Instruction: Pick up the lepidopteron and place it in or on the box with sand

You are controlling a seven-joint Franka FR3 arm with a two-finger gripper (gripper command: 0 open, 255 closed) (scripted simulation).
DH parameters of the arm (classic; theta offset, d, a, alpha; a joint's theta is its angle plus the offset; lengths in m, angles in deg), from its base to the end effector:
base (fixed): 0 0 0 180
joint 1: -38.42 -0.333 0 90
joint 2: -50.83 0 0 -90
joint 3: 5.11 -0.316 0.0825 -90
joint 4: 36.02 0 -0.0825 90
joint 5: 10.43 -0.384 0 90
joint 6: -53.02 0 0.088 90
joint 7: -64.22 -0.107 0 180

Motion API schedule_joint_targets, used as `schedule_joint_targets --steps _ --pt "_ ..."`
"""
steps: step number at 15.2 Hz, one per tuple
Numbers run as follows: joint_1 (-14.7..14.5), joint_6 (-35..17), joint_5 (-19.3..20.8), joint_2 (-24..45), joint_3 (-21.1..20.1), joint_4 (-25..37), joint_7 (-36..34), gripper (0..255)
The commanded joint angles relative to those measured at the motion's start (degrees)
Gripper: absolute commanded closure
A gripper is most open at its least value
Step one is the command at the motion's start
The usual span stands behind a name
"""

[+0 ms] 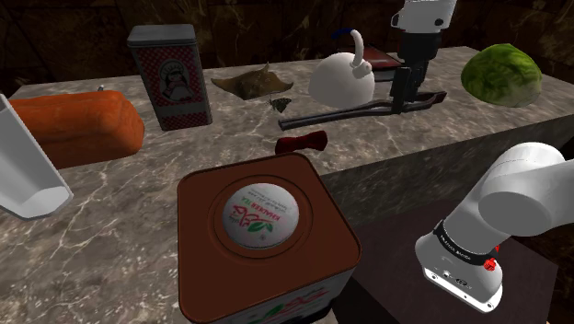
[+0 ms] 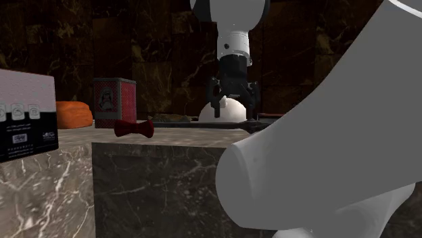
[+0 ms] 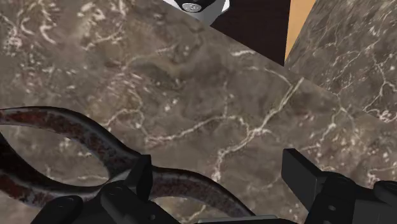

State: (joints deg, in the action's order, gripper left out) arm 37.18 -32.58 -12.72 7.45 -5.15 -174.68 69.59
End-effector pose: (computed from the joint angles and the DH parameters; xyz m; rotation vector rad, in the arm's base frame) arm 0.3015 0.0113 0.5460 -3.0801 -0.1781 0.2589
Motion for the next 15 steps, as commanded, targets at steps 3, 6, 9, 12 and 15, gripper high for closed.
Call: schedule_joint_targets --steps 3,6,9,12,15 --pt "-0.75 -3.22 -1.18 2.46 -1.44 0.96 -1.22 0" --pt "-1.77 -7.85 -2.57 6.36 -3.55 2.86 -2.99 0" --pt "-2.57 -12.17 -3.53 10.46 -5.66 5.27 -4.72 0" --pt "-3.21 -16.15 -3.99 14.71 -7.72 8.20 -6.49 0" --pt "-3.73 -19.75 -3.91 19.09 -9.72 11.61 -8.35 0"
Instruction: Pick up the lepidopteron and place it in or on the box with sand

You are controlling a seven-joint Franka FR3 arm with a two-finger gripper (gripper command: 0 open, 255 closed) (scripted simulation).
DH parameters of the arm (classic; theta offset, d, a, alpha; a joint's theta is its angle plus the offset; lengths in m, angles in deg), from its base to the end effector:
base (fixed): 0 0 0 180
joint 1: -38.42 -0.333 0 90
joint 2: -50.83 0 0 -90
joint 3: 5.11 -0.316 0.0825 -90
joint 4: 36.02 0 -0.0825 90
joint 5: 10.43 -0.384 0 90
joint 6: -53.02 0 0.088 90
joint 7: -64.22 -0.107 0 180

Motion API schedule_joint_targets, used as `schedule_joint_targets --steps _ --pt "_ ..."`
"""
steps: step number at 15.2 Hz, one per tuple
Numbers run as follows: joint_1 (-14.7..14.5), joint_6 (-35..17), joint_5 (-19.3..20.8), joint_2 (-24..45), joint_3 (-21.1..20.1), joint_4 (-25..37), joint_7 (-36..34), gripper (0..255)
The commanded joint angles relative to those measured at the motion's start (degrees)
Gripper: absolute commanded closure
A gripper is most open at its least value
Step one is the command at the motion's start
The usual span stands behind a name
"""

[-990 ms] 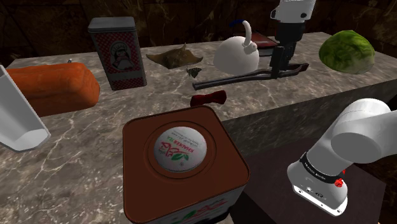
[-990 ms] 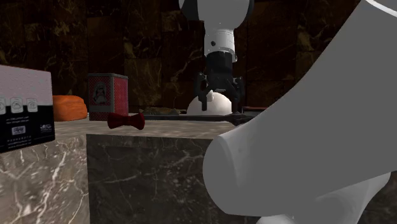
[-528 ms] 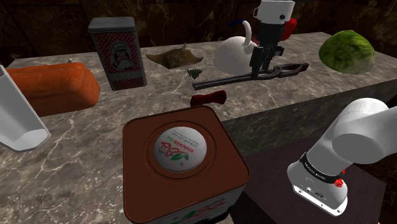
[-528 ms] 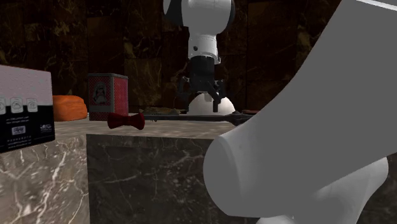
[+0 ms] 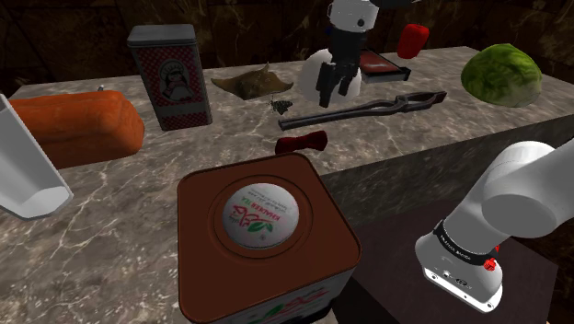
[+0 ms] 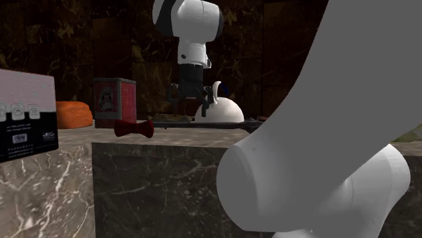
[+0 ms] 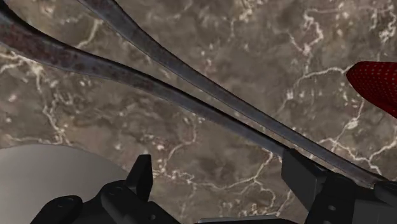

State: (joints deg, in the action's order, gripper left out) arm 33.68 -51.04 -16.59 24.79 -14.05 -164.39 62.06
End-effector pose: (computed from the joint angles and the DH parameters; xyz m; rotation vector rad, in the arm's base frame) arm 0.4049 0.1158 0.5448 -3.0919 -0.2503 -0.0329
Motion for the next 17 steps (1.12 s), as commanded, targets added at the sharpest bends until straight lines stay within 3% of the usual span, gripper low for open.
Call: schedule_joint_targets --steps 1,10,17 --pt "-0.38 -2.39 0.11 3.23 -1.48 2.56 -1.47 0" --pt "-1.53 -9.90 4.35 16.91 -6.99 15.96 -8.04 0" --pt "-1.59 -15.07 4.82 18.59 -7.23 12.41 -8.39 0"
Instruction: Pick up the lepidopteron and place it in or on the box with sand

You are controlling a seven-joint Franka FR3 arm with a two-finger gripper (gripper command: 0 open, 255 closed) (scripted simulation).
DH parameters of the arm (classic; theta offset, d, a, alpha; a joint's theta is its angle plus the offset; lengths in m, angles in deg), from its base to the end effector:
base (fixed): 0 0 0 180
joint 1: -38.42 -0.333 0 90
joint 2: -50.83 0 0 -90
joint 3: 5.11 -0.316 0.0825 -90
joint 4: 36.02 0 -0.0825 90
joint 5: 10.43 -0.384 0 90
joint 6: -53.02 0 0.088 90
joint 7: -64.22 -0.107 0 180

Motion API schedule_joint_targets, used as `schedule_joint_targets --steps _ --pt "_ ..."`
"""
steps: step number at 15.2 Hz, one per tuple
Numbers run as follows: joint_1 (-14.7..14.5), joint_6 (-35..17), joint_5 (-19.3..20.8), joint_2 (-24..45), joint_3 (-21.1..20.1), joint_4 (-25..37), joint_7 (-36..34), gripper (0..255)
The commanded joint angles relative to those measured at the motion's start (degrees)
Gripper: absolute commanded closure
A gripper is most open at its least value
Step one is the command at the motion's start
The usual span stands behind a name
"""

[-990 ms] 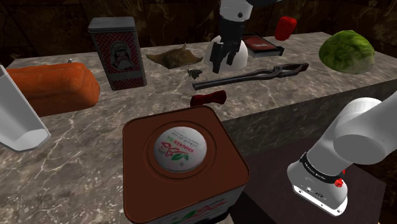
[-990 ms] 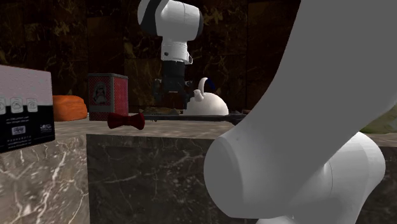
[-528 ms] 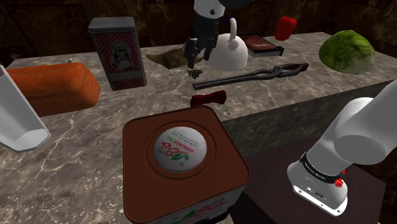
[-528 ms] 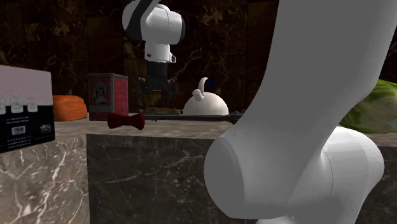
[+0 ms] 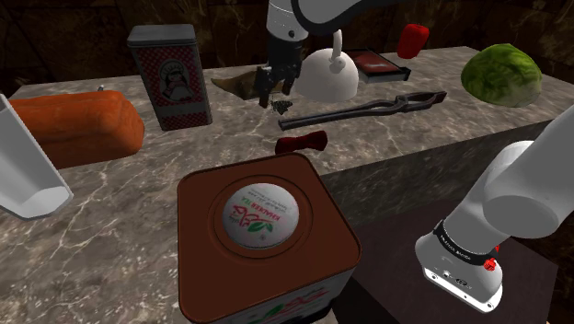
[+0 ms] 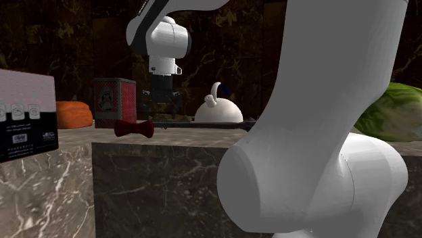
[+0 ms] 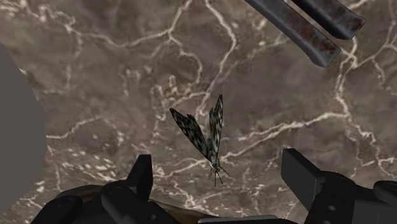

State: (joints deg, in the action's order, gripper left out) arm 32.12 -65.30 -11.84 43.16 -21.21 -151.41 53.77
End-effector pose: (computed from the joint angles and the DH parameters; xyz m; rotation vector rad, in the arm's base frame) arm 0.4944 0.2116 0.5270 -3.0771 -0.3084 -0.2739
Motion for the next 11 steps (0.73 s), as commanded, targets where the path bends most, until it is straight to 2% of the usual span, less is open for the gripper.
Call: schedule_joint_targets --steps 1,8,9,11 --pt "-0.03 -1.23 0.12 0.39 -0.09 -0.83 -0.14 0" --pt "-0.03 -1.22 0.12 0.38 -0.09 -0.83 -0.13 0" --pt "-0.03 -1.22 0.12 0.38 -0.09 -0.83 -0.13 255" --pt "-0.03 -1.22 0.12 0.38 -0.09 -0.83 -0.13 255"
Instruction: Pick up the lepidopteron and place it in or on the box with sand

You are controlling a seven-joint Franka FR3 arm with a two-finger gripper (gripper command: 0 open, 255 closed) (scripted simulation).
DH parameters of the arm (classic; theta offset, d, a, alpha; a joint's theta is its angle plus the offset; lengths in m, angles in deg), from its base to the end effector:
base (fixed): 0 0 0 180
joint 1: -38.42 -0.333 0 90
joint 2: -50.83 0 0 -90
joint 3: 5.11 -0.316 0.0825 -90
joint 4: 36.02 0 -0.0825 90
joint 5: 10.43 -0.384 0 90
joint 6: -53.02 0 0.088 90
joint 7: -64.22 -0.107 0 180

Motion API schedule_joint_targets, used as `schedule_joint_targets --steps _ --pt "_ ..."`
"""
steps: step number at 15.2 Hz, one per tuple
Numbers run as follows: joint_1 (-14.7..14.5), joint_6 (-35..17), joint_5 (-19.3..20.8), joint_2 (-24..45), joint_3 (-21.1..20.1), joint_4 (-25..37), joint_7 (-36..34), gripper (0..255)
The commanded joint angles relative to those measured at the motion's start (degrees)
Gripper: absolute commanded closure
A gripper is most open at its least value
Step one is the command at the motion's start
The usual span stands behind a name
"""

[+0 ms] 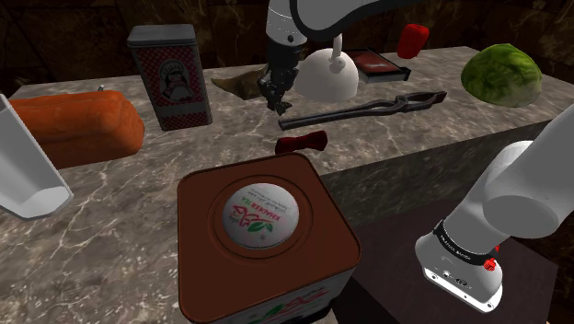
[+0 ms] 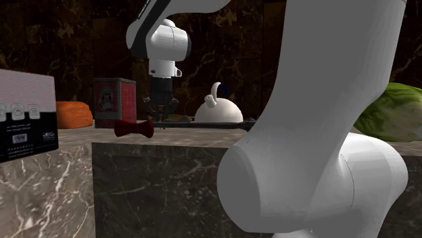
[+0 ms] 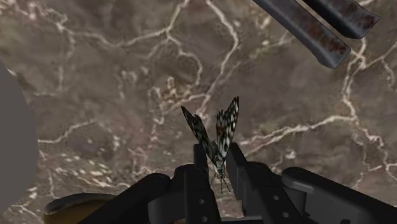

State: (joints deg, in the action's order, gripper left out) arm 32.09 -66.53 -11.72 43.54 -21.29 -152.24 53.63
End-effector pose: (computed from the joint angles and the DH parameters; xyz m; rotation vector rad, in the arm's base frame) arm 0.4953 0.2123 0.5186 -3.0769 -0.3083 -0.2748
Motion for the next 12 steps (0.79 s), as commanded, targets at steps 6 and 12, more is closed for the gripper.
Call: schedule_joint_targets --steps 6,12 --pt "0.00 -0.02 0.01 0.02 -0.01 0.00 -0.01 255" --pt "0.04 3.82 -0.10 -0.43 0.11 3.40 0.12 255"
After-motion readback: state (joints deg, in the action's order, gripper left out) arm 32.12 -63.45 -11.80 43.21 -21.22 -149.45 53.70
